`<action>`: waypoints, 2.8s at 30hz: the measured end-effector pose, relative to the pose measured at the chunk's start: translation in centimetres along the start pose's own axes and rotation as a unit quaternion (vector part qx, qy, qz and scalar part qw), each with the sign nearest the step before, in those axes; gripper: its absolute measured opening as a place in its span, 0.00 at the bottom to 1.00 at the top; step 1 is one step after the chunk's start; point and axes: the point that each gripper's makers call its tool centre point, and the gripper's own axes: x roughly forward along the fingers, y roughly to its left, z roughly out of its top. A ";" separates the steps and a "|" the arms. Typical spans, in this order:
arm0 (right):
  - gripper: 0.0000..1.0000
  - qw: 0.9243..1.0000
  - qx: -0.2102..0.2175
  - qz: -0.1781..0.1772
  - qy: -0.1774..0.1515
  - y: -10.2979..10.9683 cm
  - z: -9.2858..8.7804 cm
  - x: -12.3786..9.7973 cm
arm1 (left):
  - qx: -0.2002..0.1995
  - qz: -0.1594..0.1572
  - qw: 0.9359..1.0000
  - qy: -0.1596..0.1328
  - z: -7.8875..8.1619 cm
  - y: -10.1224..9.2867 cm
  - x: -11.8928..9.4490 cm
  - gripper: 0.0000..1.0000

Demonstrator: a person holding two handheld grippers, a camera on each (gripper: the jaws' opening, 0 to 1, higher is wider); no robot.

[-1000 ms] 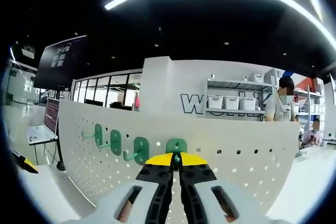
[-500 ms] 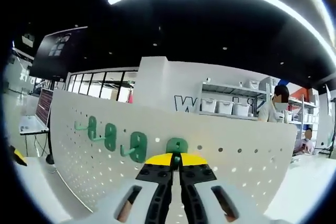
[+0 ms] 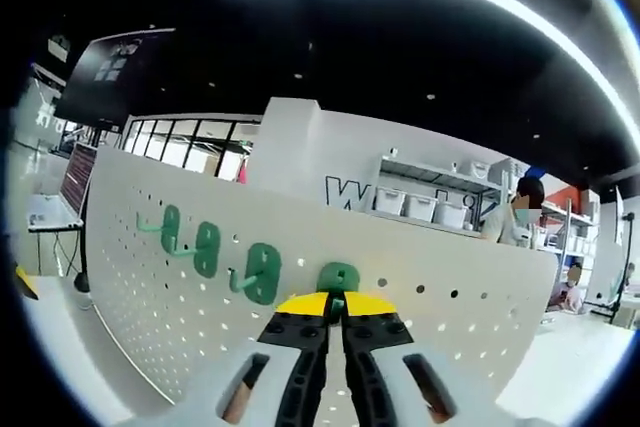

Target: Insert the hook assembly into the mounting plate slot until the hook locks in place.

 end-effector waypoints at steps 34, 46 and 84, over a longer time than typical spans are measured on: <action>0.42 0.993 0.052 0.102 -0.002 2.7 -1.8 -2.6 | -0.016 -0.001 1.000 -0.013 0.4 0.2 0.2 0.61; 0.45 0.988 0.060 0.141 -0.005 4.1 -2.4 -5.3 | -0.013 -0.003 1.000 -0.019 0.9 0.4 0.2 0.63; 0.52 0.973 0.103 0.204 0.015 7.5 -5.1 -14.1 | -0.012 -0.002 0.999 -0.032 1.2 0.1 -0.7 0.69</action>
